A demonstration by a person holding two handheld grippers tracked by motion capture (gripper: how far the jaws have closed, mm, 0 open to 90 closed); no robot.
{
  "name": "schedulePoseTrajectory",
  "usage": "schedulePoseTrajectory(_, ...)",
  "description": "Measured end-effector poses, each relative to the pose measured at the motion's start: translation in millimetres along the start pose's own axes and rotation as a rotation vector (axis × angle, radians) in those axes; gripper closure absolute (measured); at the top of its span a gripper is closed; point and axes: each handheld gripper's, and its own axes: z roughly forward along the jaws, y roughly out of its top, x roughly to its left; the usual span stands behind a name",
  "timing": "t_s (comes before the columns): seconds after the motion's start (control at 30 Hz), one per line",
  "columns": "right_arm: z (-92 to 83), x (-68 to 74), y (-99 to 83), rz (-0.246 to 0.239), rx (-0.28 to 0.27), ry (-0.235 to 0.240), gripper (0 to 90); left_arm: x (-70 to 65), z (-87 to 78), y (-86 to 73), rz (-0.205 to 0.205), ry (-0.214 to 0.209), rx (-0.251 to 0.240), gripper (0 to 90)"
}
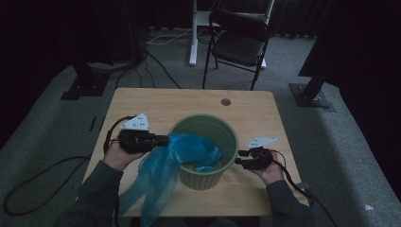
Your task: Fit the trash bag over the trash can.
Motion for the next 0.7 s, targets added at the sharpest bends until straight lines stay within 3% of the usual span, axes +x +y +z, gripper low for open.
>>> schedulePoseTrajectory(0.13,-2.7,-1.1,0.0,0.011,-0.008,-0.007,57.3,5.0,4.0,4.7,-0.016,0.002,-0.015,88.3)
schedulePoseTrajectory(0.37,-11.6,-3.8,2.1,0.046,-0.031,-0.010,67.6,14.1,12.0,14.2,-0.040,0.011,-0.018,88.8)
schedulePoseTrajectory(0.5,-23.4,-1.0,8.4,0.039,-0.068,-0.016,69.4,21.7,16.5,18.9,-0.063,0.019,-0.025,89.0)
schedulePoseTrajectory(0.53,-32.5,0.5,13.9,0.031,-0.100,-0.026,71.0,23.6,17.7,20.1,-0.069,0.022,-0.024,89.0)
schedulePoseTrajectory(0.7,-51.7,3.0,27.4,-0.001,-0.126,-0.051,75.2,30.6,24.1,25.8,-0.103,0.042,-0.029,89.3)
